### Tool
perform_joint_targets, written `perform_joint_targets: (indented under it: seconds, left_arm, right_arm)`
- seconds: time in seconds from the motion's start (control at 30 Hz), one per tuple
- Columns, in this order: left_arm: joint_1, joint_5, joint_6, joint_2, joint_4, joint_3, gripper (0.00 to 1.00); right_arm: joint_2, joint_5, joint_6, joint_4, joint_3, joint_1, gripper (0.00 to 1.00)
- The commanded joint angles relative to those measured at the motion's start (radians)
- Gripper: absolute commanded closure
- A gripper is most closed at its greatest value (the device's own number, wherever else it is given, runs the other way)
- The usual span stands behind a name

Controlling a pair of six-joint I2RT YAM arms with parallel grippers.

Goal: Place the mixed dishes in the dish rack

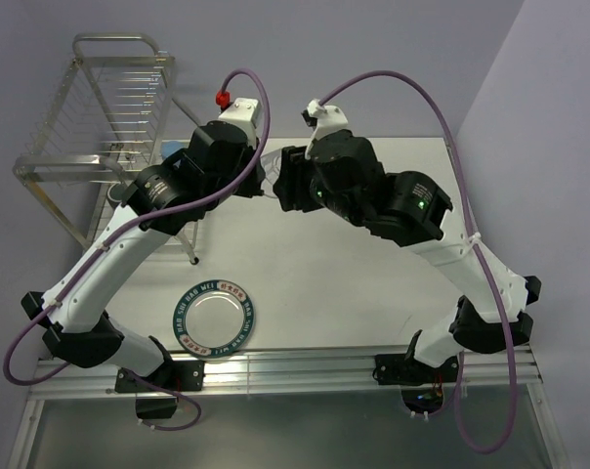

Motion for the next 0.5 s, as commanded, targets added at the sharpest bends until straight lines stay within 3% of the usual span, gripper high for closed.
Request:
perform_joint_targets:
  seconds: [0.0, 0.3, 0.47]
  left_arm:
    - [-0.009, -0.021, -0.013, -0.043, 0.019, 0.039, 1.00]
    - [-0.009, -0.001, -0.002, -0.049, 0.013, 0.044, 1.00]
    - [-0.009, 0.033, -0.009, -0.060, 0.020, 0.047, 1.00]
  right_arm:
    - [0.027, 0.186, -0.072, -0.058, 0.077, 0.031, 0.44]
    - [0.081, 0.284, -0.087, -0.088, 0.111, 0.057, 0.46]
    - [0.118, 0.332, -0.102, -0.088, 0.108, 0.059, 0.53]
